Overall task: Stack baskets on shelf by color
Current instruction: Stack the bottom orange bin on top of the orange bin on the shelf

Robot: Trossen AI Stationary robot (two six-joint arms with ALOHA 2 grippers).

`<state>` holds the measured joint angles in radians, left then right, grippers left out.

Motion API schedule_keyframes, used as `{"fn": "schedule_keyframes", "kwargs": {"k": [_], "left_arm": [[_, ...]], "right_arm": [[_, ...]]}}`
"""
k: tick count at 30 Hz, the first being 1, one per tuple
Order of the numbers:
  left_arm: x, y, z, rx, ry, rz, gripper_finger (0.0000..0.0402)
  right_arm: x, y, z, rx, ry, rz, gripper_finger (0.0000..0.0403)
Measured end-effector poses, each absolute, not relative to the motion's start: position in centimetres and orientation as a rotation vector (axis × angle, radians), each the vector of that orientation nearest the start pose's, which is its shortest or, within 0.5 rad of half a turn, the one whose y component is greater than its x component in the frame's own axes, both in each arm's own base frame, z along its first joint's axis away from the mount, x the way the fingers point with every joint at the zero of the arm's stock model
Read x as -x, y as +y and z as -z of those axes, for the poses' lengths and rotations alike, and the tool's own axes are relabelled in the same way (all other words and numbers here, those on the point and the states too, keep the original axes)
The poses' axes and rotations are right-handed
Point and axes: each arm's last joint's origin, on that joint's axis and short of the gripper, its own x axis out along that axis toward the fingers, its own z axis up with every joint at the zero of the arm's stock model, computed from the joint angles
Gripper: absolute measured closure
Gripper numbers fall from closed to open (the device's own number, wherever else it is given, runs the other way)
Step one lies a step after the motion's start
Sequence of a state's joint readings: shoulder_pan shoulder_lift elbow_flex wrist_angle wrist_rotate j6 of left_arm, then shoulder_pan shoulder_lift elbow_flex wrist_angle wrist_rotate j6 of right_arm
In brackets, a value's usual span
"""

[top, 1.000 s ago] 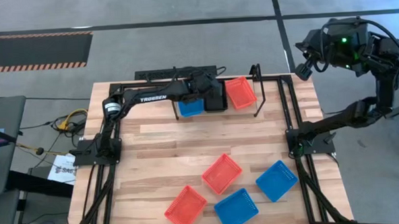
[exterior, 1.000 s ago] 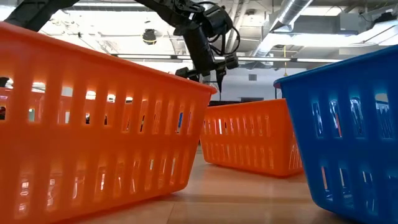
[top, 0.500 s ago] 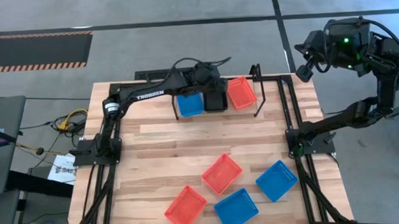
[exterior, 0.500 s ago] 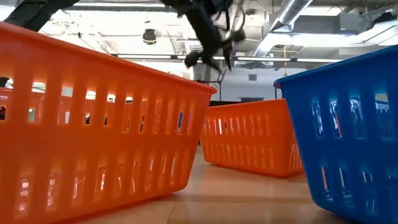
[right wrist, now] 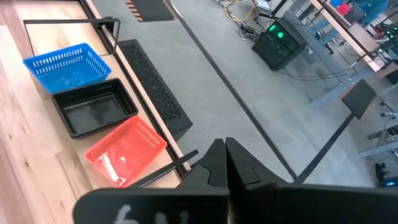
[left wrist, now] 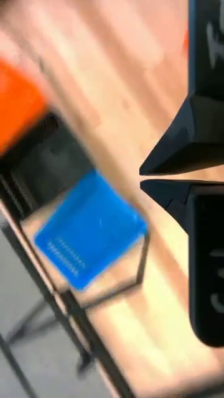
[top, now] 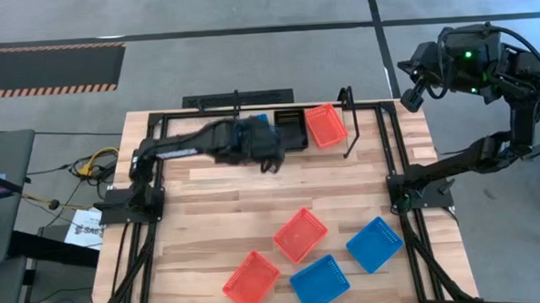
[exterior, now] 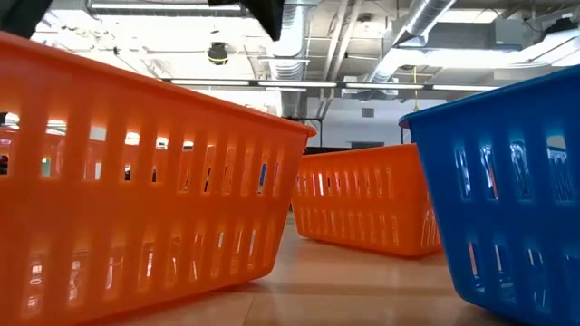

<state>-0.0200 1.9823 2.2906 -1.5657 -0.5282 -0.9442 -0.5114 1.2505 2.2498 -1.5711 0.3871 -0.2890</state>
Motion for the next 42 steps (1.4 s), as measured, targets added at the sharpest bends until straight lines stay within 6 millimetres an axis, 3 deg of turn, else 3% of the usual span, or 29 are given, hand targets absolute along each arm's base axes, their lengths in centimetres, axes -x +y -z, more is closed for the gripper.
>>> {"fn": "schedule_keyframes", "kwargs": {"k": [5, 11, 20, 26, 35, 42], "left_arm": [[-36.1, -2.8, -38.7, 0.371, 0.946, -0.855, 0.0387], [-35.7, -4.4, -37.2, 0.308, 1.071, -0.750, 0.0353], [-35.1, -5.8, -31.0, 0.426, 1.346, -0.772, 0.0311], [-35.4, -8.9, -27.5, 0.647, 1.419, -0.674, 0.0302], [-36.1, -14.5, -26.9, 0.736, 1.286, -0.454, 0.0301], [-34.1, -16.8, -26.5, 0.778, 1.367, -0.575, 0.0301]], "right_arm": [[-8.7, -6.1, -54.0, 0.220, 0.725, 0.776, 0.0402], [-10.2, -6.7, -53.6, 0.169, 0.733, 0.695, 0.0395], [-13.0, -8.1, -52.8, 0.187, 0.810, 0.615, 0.0392], [-14.6, -8.7, -52.2, 0.223, 0.848, 0.498, 0.0391], [-15.9, -9.2, -52.0, 0.250, 0.841, 0.444, 0.0399], [-16.1, -9.3, -51.9, 0.249, 0.842, 0.436, 0.0395]]}}
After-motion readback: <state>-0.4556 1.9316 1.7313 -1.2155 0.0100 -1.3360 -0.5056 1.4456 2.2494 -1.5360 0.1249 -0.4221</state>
